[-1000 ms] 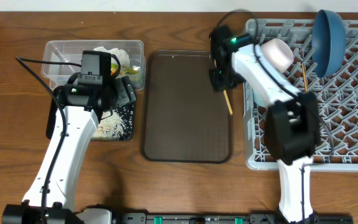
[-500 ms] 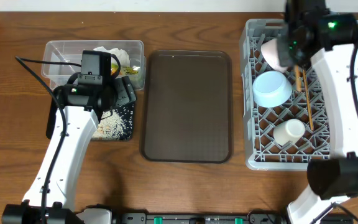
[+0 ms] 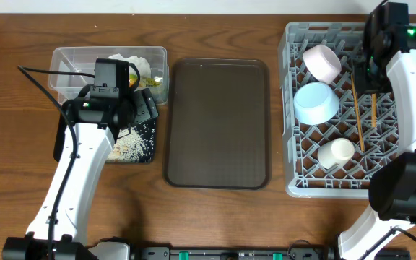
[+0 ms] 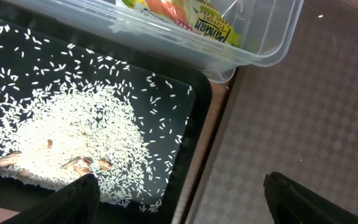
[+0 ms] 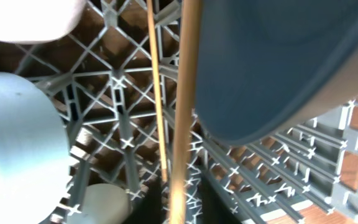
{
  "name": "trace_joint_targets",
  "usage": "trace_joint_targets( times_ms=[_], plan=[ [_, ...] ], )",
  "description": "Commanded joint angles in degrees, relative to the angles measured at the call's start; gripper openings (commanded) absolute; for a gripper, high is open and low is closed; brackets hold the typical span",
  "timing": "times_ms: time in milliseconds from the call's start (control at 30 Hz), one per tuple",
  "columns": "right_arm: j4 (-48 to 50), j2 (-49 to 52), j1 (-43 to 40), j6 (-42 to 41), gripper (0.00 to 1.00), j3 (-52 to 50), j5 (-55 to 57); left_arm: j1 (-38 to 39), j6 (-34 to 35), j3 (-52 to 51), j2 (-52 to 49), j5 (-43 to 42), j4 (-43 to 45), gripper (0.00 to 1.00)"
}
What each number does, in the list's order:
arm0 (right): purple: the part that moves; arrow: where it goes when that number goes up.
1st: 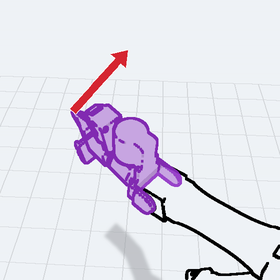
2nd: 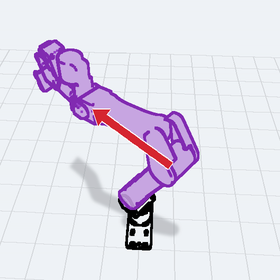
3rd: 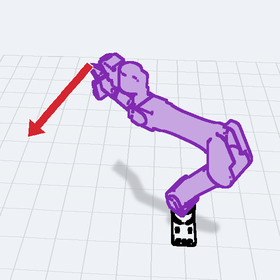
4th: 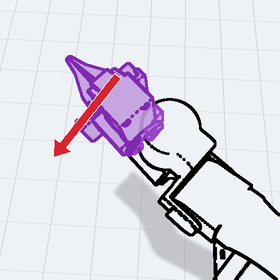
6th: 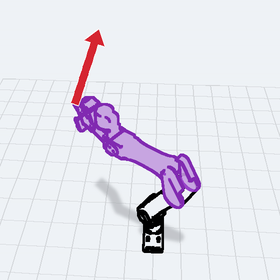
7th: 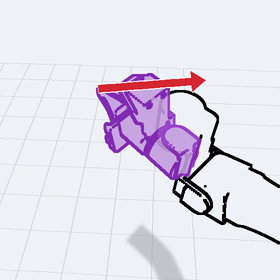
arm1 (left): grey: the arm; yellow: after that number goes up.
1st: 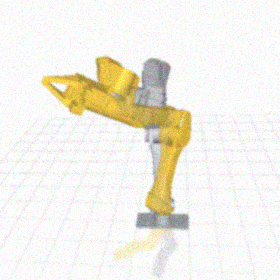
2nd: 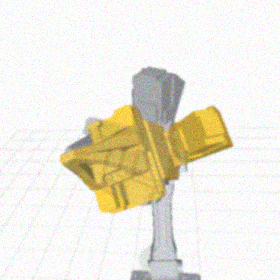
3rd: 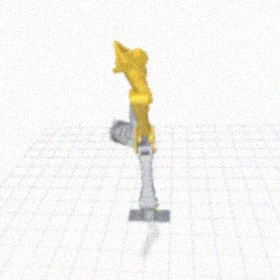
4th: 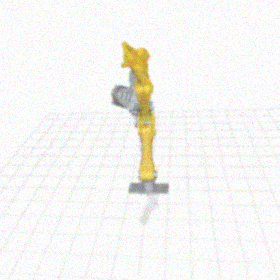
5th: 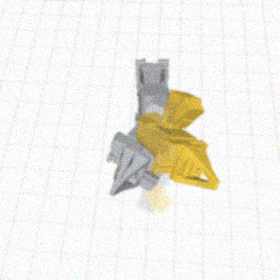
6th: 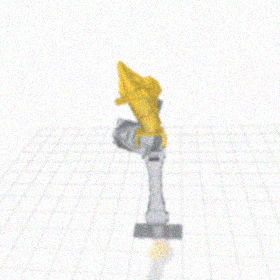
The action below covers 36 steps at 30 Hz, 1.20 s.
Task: Sort waste into correct bins and load items into the dishwasher rack
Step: 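Carry second chopstick with right gripper and place it in rack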
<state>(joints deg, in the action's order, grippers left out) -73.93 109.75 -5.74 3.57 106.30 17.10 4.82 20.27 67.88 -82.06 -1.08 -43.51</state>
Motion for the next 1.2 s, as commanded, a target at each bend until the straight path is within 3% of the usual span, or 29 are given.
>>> trace_joint_targets(
  times_ms=[0,67,100,500,567,600,633,967,1167],
  plan=[
    [0.04,-0.66,-0.85,0.79,0.55,-0.37,-1.14,-0.20,-0.55,0.59,0.63,0.70,-0.17,0.87],
    [0.04,-0.66,-0.83,0.79,0.68,-0.37,-1.29,-0.20,-0.55,0.59,0.63,0.70,-0.17,0.87],
    [0.22,-0.66,-0.83,0.79,0.70,-0.37,-1.46,-0.20,-0.55,0.59,0.63,0.70,-0.17,0.87],
    [0.87,-2.67,2.54,0.81,0.70,-0.11,-11.78,-0.20,-0.55,0.59,0.63,0.70,-0.17,0.87],
    [0.59,-4.81,4.28,0.79,0.79,0.07,-12.76,-0.20,-0.55,0.59,0.63,0.70,-0.17,0.87],
    [0.42,-6.12,5.18,0.76,0.93,0.26,-12.90,-0.20,-0.55,0.59,0.63,0.70,-0.17,0.87],
    [0.39,-7.82,6.27,0.31,0.99,0.44,-12.85,-0.20,-0.55,0.59,0.63,0.70,-0.17,0.88],
    [-3.19,-25.83,12.57,-7.30,0.99,0.57,-13.97,-0.20,-0.55,0.59,0.63,0.70,-0.17,0.87],
    [-6.12,-28.39,12.59,-11.89,0.99,0.57,-15.82,-0.20,-0.55,0.59,0.63,0.70,-0.17,0.87]
  ],
)
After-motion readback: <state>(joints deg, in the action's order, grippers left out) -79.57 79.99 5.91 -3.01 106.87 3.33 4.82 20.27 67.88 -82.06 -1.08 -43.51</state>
